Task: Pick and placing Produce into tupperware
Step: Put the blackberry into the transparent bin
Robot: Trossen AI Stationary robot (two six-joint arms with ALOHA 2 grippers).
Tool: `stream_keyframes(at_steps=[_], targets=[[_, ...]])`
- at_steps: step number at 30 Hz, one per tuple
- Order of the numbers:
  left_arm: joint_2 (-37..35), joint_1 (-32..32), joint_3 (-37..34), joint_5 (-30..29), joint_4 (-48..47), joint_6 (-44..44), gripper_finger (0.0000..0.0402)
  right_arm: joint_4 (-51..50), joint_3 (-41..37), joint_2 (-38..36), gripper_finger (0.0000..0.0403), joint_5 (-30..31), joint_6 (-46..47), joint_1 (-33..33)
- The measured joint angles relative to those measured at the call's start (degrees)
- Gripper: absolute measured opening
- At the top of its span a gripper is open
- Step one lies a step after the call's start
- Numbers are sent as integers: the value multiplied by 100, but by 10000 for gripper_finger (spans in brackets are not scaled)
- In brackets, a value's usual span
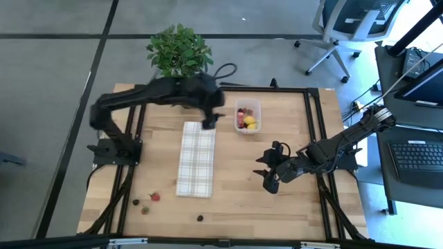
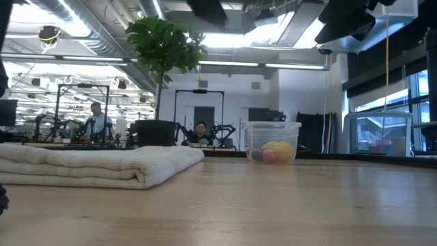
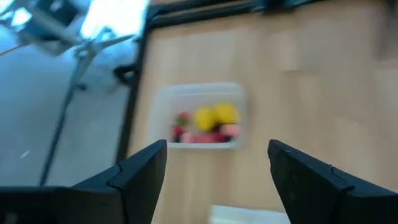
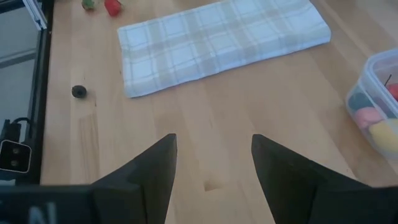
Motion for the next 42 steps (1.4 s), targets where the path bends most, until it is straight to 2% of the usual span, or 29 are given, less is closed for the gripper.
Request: stream_keyframes(at_steps=[4,9,14,19,23,26,31,34,42], targets=[[-556,-569,10,507,-659,-579,275,-32,1,0,211,0,-124,0],[-728,-1608,4,1119,-1393,-1344,272,-70,1,1,211,-2,-141,0],[-509,-2873,-200,1169,-1552,-1937,269,-85,0,2,211,-2,-159,0],[-227,-3747,-877,1049,-1302,-2442,269,-79,1,1,211,2,-164,-2],[16,-4251,-1635,1057,-528,-2686,269,-76,2,2,211,43,-166,-4],[172,-4558,-2141,1046,630,-2924,269,-39,2,2,211,52,-165,-4],[495,-4876,-2653,550,2008,-3148,269,25,0,0,211,59,-159,-4],[835,-4991,-2711,221,2165,-3174,269,48,2,2,211,61,-157,-4],[1684,-5129,-2722,83,2284,-3611,269,51,2,2,211,59,-122,-4]])
